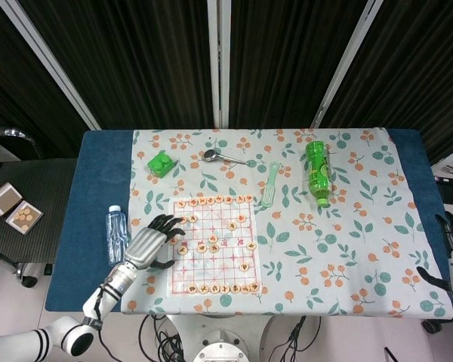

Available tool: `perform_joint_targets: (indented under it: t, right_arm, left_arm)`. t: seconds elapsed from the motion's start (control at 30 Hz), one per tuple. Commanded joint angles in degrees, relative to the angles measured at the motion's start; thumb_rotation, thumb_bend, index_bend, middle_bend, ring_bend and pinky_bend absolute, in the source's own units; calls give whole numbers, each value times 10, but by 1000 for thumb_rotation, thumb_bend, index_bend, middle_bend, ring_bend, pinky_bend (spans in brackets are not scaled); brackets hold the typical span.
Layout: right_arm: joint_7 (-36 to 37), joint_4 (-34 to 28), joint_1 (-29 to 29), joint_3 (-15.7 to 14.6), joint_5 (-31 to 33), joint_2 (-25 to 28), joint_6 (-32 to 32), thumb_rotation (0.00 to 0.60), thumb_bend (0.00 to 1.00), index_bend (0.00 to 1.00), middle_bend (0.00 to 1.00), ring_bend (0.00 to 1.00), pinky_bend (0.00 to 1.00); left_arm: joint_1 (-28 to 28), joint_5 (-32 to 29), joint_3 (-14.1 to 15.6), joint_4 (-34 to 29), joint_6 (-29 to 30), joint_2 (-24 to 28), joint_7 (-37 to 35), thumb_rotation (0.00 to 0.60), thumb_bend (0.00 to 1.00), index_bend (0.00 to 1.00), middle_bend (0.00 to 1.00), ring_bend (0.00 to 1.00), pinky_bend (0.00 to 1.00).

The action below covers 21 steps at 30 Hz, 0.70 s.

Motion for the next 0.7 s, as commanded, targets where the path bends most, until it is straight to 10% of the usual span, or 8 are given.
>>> perform_joint_targets:
  t: [0.03,0.7]
  right_arm:
    - [2,1,-1,0,0,2,0,600,26,0,0,0,0]
    - [23,18,-8,2,3,3,4,600,26,0,0,0,0]
  left_arm:
    - [-5,3,3,13,1,-10,-11,600,214,296,82,0,0]
    - [-28,3,16,73,-7,-45,-43,600,252,376,90,0,0]
